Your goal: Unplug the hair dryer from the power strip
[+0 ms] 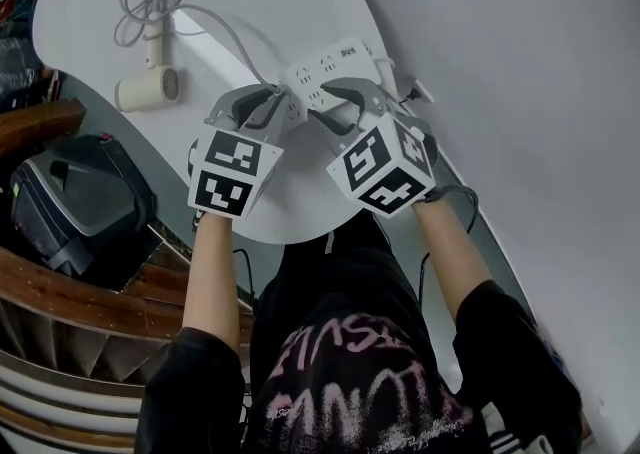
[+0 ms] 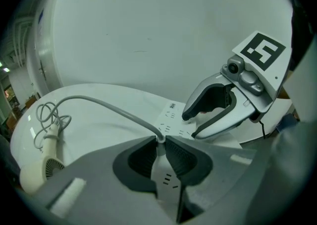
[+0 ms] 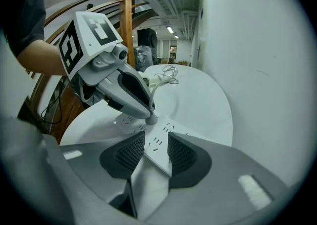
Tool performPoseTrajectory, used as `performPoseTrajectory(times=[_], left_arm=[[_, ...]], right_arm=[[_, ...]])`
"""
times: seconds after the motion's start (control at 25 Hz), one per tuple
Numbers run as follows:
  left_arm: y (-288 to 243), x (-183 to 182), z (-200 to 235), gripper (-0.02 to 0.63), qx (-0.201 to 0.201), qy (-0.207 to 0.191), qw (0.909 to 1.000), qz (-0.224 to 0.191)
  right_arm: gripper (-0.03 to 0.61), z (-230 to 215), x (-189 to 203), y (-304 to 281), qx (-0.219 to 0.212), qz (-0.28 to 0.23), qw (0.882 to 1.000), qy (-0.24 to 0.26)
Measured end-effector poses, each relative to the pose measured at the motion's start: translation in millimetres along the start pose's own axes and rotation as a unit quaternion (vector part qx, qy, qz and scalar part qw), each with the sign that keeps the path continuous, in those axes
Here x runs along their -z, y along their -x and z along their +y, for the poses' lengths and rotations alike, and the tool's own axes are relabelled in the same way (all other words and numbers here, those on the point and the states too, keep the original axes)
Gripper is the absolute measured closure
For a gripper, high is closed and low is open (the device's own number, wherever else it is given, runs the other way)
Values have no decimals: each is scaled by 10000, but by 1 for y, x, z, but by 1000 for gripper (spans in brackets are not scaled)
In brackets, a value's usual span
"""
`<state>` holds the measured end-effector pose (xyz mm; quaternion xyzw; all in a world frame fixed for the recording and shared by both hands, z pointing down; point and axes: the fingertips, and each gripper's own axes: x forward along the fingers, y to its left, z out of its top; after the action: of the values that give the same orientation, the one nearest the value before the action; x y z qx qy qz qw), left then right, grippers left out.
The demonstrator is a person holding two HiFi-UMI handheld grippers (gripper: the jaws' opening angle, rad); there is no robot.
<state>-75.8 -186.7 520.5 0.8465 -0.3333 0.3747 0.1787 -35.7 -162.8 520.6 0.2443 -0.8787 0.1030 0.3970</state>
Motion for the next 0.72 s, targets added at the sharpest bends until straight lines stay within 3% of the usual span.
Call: performPoseTrajectory(times=[0.4,0.72], left_arm=[[0,0,1,549,-13,-16,10000,55],[0,0,-1,549,10,-37,9999,120]], right_arm=[[383,2,1,-16,-403,753,9889,1219],[408,-6,-3,-23,-375,1129,9761,1816]])
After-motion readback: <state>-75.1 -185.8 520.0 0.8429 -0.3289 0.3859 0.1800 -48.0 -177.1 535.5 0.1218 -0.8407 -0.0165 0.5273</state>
